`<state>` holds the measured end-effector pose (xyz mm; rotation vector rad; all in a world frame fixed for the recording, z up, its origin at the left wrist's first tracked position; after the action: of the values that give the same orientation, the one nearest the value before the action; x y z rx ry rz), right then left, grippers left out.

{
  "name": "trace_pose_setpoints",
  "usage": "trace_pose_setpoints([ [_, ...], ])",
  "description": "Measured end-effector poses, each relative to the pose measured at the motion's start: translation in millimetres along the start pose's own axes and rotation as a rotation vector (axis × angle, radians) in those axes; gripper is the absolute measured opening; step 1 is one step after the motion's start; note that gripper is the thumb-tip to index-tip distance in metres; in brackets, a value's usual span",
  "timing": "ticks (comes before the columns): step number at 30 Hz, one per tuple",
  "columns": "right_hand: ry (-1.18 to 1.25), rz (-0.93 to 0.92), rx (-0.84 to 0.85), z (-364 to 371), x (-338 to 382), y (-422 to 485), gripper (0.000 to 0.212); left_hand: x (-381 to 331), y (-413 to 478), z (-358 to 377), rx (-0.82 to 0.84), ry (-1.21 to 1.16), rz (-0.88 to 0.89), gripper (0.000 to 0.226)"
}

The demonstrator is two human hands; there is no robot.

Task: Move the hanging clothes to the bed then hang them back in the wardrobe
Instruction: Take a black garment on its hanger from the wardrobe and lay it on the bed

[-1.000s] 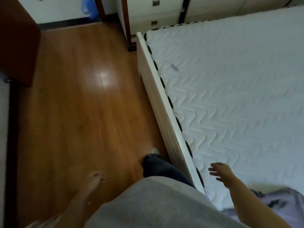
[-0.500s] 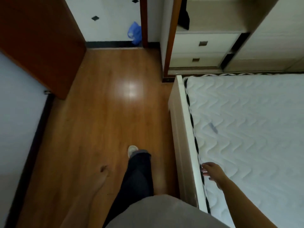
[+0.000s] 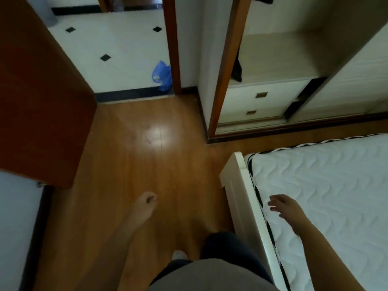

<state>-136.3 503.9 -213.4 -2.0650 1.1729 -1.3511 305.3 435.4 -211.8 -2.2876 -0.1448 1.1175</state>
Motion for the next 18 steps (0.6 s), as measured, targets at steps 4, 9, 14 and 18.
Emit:
trace_pose_setpoints([
  [4,0.067,-0.024,-0.082,-29.5,47.8,52.4,0.023,-153.6,88.8,32.3,-0.083,-0.026,0.166,0.020],
  [9,0.161,-0.016,-0.144,-85.5,114.5,119.6,0.018,-297.1,161.7,39.4,-0.052,-0.010,0.346,0.014],
  [14,0.263,-0.141,-0.285,-152.2,215.1,170.1,0.022,-416.9,206.2,26.9,0.023,0.111,0.630,0.023],
  [18,0.296,-0.274,-0.323,-183.1,300.6,186.6,0.007,-496.7,233.7,-7.3,-0.026,0.118,0.842,0.026],
])
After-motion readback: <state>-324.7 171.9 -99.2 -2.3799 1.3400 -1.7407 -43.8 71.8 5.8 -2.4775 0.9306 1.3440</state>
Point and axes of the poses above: each hand's wrist, its own y-axis towards the middle knuckle, its own z-axis out of the palm, x = y × z, the point moved 5 cm from there along y, towards the middle knuckle, and after that the axes turned 6 degrees about z, right-handed, at the moved point
